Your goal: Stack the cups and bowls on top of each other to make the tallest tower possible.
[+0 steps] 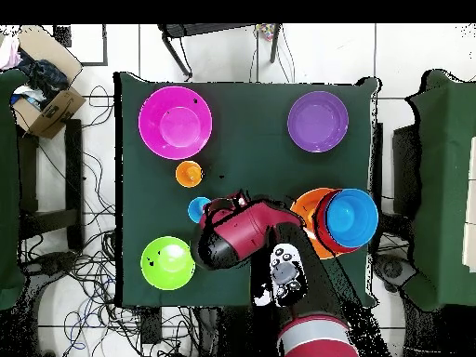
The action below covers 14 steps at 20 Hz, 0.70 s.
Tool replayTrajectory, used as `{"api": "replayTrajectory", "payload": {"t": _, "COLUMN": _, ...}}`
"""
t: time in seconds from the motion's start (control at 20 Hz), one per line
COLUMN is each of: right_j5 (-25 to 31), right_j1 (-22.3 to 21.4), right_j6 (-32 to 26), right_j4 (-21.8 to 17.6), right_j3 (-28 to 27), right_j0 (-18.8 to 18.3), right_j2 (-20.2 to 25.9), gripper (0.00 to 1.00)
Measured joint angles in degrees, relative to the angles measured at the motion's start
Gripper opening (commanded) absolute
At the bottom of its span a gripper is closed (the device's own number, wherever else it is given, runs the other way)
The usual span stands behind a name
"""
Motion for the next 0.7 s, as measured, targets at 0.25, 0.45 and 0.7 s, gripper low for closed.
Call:
{"api": "replayTrajectory", "payload": {"t": 0.25, "right_j5": 0.0, "right_j1": 0.0, "right_j6": 0.0, "right_j4": 2.1, "right_j3": 0.0, "right_j0": 0.6, "right_j2": -1.1, "gripper": 1.0}}
{"api": "replayTrajectory", "payload": {"t": 0.45, "right_j5": 0.0, "right_j1": -1.0, "right_j6": 0.0, "right_j4": 4.6, "right_j3": 0.5, "right_j0": 0.7, "right_j2": -1.2, "gripper": 1.0}}
{"api": "replayTrajectory", "payload": {"t": 0.7, "right_j5": 0.0, "right_j1": -2.6, "right_j6": 0.0, "right_j4": 7.6, "right_j3": 1.6, "right_j0": 1.4, "right_j2": -1.2, "gripper": 1.0}}
